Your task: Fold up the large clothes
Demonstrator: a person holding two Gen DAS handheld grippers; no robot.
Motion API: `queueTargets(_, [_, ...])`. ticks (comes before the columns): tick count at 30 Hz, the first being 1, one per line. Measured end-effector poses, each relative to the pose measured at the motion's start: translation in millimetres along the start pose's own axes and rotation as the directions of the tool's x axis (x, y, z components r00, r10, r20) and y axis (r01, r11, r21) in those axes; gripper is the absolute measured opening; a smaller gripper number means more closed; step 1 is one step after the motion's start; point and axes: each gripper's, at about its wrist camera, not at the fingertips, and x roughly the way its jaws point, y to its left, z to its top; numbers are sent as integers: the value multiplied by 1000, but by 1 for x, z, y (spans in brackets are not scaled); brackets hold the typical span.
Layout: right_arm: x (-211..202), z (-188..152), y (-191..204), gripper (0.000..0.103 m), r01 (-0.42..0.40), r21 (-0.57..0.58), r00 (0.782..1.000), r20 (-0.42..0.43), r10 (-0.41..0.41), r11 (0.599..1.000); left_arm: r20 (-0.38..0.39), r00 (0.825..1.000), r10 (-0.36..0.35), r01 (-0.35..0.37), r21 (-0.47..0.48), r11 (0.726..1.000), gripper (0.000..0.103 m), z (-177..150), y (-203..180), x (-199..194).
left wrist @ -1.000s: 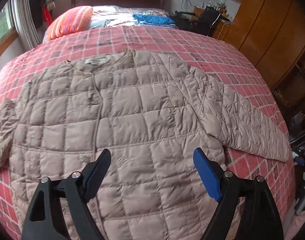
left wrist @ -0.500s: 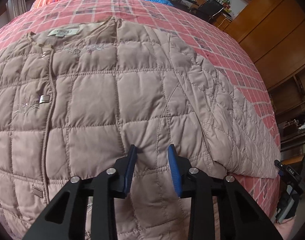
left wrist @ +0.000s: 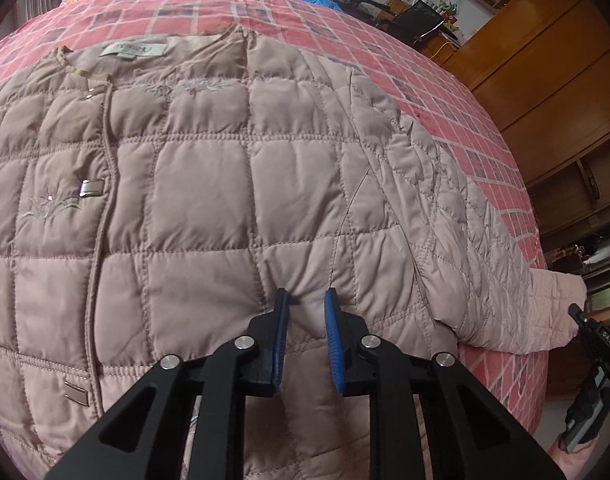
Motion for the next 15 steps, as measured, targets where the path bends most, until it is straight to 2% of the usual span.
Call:
queueTargets(4, [17, -3, 55, 4, -58, -111, 998, -36, 55, 992, 0, 1000, 1, -1, 3, 1000, 20, -1, 0, -2])
queueTargets(8, [45, -12, 101, 4, -68, -184, 995, -88, 52, 980, 0, 1000, -2, 2, 8, 1000, 19, -2, 2, -3])
queueTargets(15, [86, -24, 131, 5, -48, -249, 986, -166, 6, 967, 1, 1000, 2, -2, 18, 1000, 19, -1, 1, -2])
